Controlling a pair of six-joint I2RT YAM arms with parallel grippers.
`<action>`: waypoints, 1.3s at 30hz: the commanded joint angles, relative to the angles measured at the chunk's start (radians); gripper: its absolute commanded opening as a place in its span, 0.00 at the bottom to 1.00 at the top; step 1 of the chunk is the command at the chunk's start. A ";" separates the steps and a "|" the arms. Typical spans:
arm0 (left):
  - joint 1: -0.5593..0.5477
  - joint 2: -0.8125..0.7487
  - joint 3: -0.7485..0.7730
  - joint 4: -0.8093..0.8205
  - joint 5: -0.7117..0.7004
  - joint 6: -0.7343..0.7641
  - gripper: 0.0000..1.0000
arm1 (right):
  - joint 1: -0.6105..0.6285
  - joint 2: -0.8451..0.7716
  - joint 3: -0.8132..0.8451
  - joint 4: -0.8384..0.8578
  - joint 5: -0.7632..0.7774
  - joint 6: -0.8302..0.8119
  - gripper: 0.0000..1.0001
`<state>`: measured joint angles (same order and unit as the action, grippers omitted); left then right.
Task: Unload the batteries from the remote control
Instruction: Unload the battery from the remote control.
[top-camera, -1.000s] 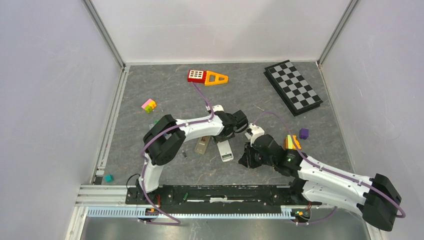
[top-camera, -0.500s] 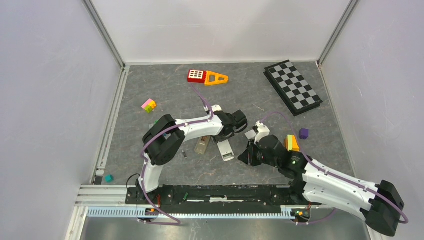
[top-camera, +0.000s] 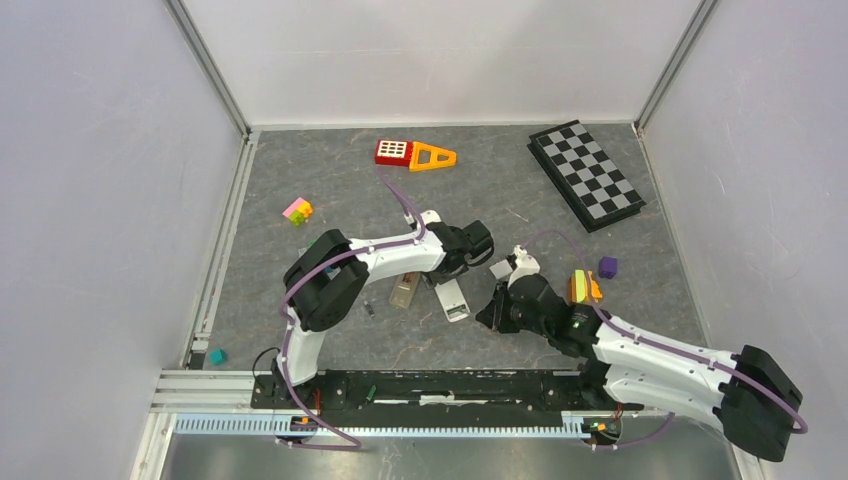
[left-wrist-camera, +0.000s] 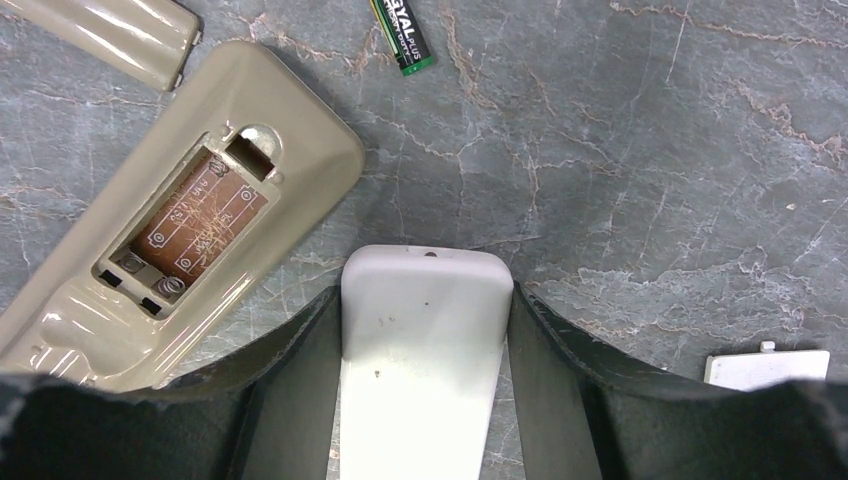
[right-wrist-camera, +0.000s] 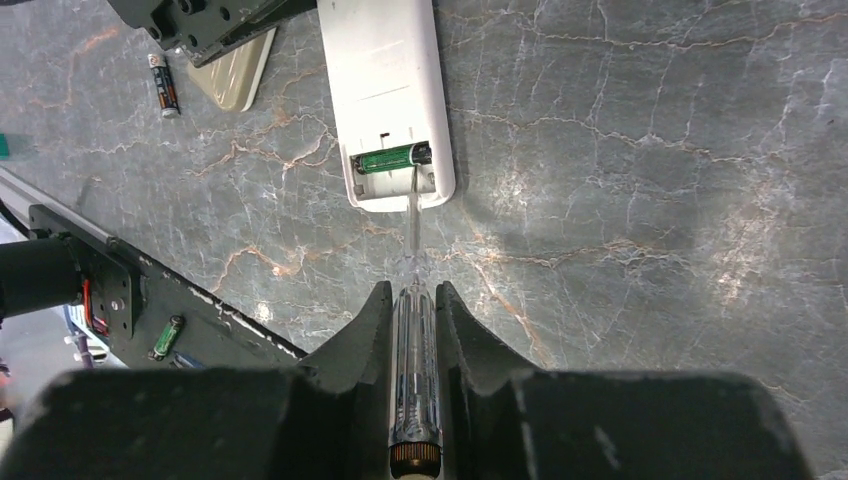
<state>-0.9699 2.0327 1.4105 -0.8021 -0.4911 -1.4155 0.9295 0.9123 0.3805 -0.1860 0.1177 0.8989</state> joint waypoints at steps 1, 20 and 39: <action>-0.004 0.133 -0.090 0.089 0.184 -0.128 0.02 | 0.005 0.030 -0.083 0.107 0.071 0.083 0.00; -0.004 0.116 -0.162 0.173 0.242 -0.096 0.02 | 0.000 -0.004 -0.498 0.797 0.070 0.354 0.00; -0.005 0.124 -0.148 0.172 0.209 -0.079 0.02 | 0.028 -0.015 -0.122 0.464 -0.088 -0.127 0.00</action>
<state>-0.9512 1.9942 1.3376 -0.7311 -0.4988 -1.4082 0.9394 0.9134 0.1524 0.2771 0.0364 0.9051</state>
